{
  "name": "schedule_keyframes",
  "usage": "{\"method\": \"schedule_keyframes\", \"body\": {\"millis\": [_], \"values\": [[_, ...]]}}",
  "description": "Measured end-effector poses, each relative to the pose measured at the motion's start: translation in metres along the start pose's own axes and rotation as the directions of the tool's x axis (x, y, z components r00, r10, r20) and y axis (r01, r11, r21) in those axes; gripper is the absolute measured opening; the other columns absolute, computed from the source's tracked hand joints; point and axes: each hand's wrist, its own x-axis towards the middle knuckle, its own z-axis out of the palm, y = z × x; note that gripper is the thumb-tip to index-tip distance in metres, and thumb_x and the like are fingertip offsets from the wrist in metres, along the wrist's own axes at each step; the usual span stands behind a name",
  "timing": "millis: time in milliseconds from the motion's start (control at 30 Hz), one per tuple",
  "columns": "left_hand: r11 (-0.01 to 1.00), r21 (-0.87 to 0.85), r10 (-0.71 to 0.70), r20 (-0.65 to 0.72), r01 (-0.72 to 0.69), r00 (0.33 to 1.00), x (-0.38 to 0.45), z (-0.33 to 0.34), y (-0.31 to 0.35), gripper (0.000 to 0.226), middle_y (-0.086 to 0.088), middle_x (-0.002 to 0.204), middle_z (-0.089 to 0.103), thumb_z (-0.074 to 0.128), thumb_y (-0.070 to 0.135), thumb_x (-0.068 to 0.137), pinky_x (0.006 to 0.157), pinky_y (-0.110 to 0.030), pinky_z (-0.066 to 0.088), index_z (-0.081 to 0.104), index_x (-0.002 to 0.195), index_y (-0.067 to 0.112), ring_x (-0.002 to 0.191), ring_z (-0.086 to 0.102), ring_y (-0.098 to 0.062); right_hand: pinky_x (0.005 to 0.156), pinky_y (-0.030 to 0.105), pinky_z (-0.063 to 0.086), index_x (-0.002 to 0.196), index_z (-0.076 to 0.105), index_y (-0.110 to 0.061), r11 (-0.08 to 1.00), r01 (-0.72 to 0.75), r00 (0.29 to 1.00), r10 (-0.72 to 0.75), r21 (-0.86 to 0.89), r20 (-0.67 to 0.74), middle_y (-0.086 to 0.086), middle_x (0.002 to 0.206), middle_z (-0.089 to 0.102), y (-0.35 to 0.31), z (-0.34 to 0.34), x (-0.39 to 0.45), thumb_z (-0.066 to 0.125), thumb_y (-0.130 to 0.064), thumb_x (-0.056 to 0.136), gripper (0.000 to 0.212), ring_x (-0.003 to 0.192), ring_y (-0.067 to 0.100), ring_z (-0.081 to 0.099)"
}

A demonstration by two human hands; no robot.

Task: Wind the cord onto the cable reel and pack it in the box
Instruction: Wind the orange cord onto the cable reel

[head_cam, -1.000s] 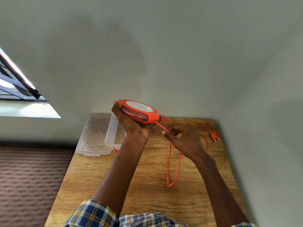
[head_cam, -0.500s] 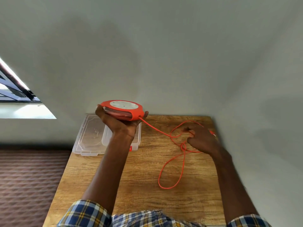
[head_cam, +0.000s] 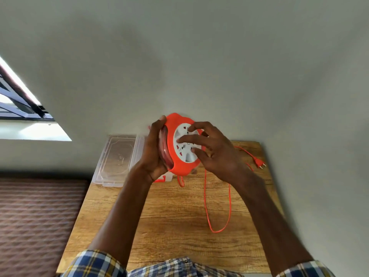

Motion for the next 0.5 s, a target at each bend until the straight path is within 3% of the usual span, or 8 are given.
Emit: {"method": "schedule_keyframes", "body": {"millis": [167,267,367,500], "values": [[0.997,-0.07,-0.011,0.005,0.011,1.0,-0.011,-0.006,0.007,0.078,-0.021,0.134,0.066,0.046,0.071,0.098,0.098,-0.052,0.054,0.06,0.145,0.011,0.118,0.066,-0.039,0.095,0.043,0.055,0.143,0.051,-0.049,0.984,-0.07,0.995,0.081,-0.161,0.057,-0.008,0.147,0.043,-0.013,0.013,0.003,0.075,-0.031,0.091,0.06,0.131,0.018,0.045],[0.999,-0.038,0.018,-0.036,-0.019,0.999,-0.013,-0.008,0.012,0.078,-0.024,0.139,0.062,0.044,0.068,0.099,0.101,-0.053,0.054,0.056,0.15,0.009,0.123,0.062,-0.041,0.091,0.039,0.055,0.148,0.04,-0.052,0.962,-0.131,0.99,0.138,-0.238,0.012,-0.006,0.141,0.048,-0.02,0.022,0.008,0.075,-0.039,0.09,0.07,0.128,0.017,0.046],[0.998,-0.049,0.033,-0.038,-0.035,0.999,-0.013,-0.009,0.014,0.079,-0.024,0.138,0.064,0.043,0.069,0.099,0.099,-0.054,0.055,0.056,0.15,0.009,0.12,0.065,-0.04,0.089,0.038,0.053,0.149,0.038,-0.055,0.957,-0.129,0.991,0.137,-0.258,0.011,-0.005,0.134,0.056,-0.021,0.024,0.014,0.071,-0.038,0.092,0.069,0.12,0.018,0.049],[0.998,-0.037,0.045,-0.042,-0.046,0.998,-0.011,-0.007,0.016,0.075,-0.024,0.134,0.068,0.047,0.066,0.098,0.091,-0.05,0.061,0.062,0.145,0.01,0.116,0.069,-0.039,0.089,0.039,0.053,0.15,0.041,-0.054,0.967,-0.128,0.988,0.143,-0.219,0.052,-0.005,0.141,0.062,-0.022,0.025,0.018,0.069,-0.032,0.093,0.067,0.117,0.022,0.058]]}}
